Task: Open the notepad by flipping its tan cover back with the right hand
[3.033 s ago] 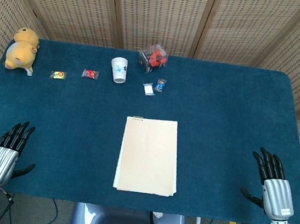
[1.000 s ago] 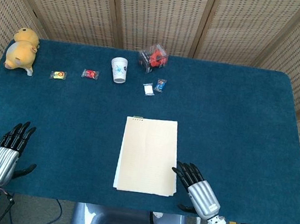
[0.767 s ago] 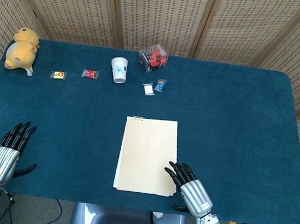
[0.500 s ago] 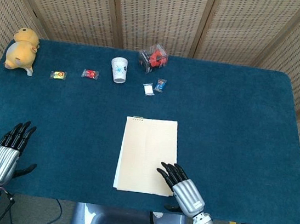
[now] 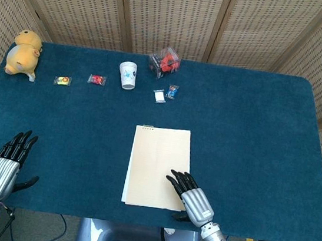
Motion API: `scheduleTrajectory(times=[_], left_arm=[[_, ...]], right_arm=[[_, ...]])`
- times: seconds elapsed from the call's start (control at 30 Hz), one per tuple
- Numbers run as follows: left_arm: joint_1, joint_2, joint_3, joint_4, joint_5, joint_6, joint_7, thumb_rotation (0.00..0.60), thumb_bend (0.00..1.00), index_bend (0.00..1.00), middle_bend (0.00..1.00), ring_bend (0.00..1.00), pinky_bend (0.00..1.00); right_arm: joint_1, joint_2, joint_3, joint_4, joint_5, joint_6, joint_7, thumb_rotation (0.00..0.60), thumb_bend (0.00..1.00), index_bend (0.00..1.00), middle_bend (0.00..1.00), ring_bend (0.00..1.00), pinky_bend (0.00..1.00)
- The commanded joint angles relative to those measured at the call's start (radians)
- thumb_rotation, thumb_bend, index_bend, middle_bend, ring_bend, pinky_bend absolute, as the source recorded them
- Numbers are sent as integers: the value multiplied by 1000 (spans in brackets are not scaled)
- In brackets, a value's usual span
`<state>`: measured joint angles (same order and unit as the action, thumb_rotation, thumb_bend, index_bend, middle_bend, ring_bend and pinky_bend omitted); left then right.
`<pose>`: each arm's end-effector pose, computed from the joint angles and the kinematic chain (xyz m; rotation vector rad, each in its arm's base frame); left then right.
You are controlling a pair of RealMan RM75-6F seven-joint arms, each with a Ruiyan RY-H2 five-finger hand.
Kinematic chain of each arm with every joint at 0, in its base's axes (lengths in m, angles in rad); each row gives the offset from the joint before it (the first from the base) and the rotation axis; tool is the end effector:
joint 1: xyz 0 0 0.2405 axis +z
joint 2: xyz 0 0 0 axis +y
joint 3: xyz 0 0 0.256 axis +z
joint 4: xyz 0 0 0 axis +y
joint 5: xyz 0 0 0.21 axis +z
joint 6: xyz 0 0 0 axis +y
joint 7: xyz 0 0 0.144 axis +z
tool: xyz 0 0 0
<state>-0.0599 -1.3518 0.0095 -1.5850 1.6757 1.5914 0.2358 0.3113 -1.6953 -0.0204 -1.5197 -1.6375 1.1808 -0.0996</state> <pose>-0.2686 0.1576 0.0890 -1.4826 -0.7790 -1.0012 -0.1755 -0.1904 -0.0573 1.8590 -1.1931 1.2121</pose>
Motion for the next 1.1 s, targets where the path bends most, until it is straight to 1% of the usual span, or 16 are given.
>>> scheduleTrajectory(times=[0.03, 1.1], left_arm=[[0, 0, 0, 0, 0, 0, 0, 600, 73, 0, 0, 0, 169], [-2, 4, 2, 4, -6, -8, -19, 600, 74, 0, 0, 0, 169]], right_arm=[[1, -7, -3, 7, 2, 1, 1, 600, 153, 49, 0, 0, 0], [38, -133, 11, 111, 78, -39, 6, 600, 154, 49, 0, 0, 0]])
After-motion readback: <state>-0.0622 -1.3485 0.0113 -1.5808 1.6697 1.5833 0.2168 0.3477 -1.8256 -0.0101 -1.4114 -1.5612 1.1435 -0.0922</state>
